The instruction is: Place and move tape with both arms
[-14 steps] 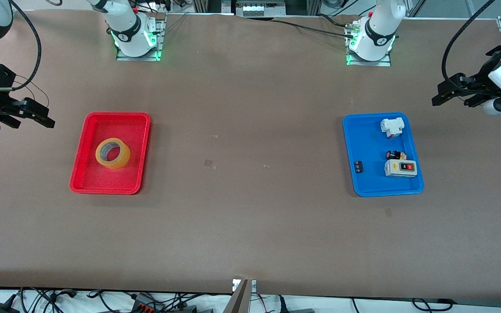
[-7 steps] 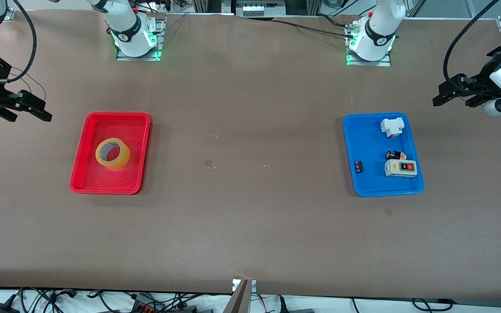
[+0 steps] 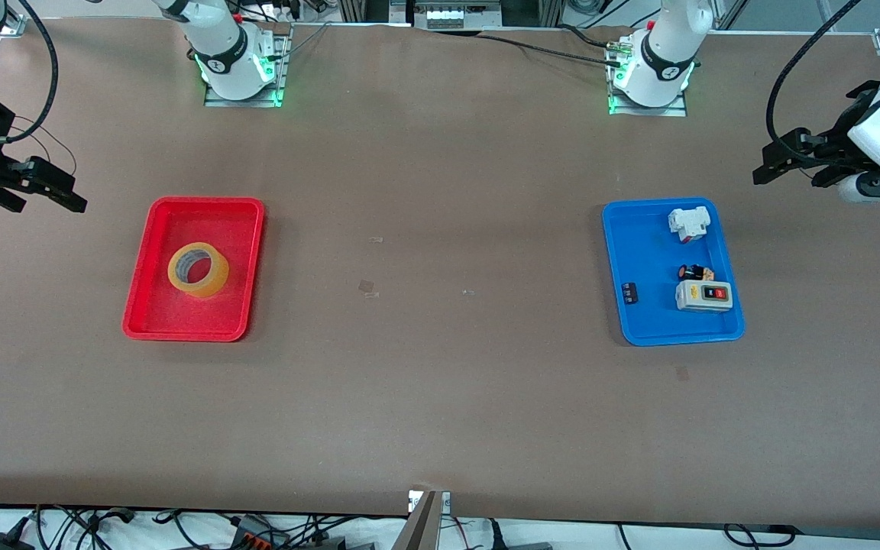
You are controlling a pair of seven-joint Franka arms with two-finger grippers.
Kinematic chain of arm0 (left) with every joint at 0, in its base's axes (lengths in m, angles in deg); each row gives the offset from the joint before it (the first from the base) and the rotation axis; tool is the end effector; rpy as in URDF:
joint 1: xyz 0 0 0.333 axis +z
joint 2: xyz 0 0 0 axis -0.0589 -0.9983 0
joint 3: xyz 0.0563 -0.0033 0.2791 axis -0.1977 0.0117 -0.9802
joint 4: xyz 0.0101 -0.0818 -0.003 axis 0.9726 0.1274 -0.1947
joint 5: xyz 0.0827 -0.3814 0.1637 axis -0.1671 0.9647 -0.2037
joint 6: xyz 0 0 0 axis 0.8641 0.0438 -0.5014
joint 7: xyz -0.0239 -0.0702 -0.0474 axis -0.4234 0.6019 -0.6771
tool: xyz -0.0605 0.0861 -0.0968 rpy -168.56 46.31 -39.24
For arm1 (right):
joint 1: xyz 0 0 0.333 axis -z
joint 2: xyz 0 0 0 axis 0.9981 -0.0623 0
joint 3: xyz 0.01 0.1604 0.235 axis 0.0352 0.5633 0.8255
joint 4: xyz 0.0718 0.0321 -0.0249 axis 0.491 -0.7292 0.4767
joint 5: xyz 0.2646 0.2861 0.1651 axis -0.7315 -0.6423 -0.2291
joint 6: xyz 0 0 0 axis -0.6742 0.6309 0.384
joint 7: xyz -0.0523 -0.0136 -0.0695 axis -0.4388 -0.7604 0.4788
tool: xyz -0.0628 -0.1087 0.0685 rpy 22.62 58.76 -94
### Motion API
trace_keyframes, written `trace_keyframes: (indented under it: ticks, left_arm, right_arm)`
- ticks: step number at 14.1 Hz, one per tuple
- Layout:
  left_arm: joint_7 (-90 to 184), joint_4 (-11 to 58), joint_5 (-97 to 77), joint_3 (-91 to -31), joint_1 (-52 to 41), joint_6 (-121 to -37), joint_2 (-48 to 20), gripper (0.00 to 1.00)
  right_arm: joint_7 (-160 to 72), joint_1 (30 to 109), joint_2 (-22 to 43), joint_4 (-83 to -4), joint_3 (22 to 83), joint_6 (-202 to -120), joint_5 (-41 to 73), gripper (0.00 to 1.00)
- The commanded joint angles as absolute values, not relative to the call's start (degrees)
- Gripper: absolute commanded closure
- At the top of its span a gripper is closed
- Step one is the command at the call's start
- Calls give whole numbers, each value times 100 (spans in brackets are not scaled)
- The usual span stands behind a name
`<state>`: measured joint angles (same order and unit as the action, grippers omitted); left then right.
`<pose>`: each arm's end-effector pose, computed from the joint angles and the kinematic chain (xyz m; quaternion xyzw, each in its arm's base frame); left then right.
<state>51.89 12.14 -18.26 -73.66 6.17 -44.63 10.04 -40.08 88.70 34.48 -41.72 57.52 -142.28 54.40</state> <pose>0.5729 -0.0315 0.5501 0.9981 -0.0106 -0.0605 0.0081 0.5917 -0.0287 0.5112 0.9998 -0.0101 0.0021 0.0161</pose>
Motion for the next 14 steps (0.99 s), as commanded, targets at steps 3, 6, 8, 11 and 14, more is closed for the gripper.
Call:
trace_keyframes:
  ticks: [3,6,8,11,14]
  left_arm:
    - [5236,1113,-1767,-7304,777,-4342,975,0]
    - [5245,1131,-1758,-7304,777,-4342,984,0]
    - [5254,1219,-1767,-7357,777,-4342,1028,0]
    - [5271,1245,-1767,-7471,733,-4342,1125,0]
    - [5350,1271,-1767,-7559,689,-4342,1178,0]
  right_arm:
    - [-4057,8994,3673,-4295,5868,-14044,5335,0]
    - [-4057,8986,3717,-4295,5868,-14008,5335,0]
    - [-4057,8986,3717,-4303,5859,-14008,5335,0]
    - [-4066,8986,3717,-4304,5859,-13991,5335,0]
    - [-4066,8977,3735,-4304,5859,-13999,5344,0]
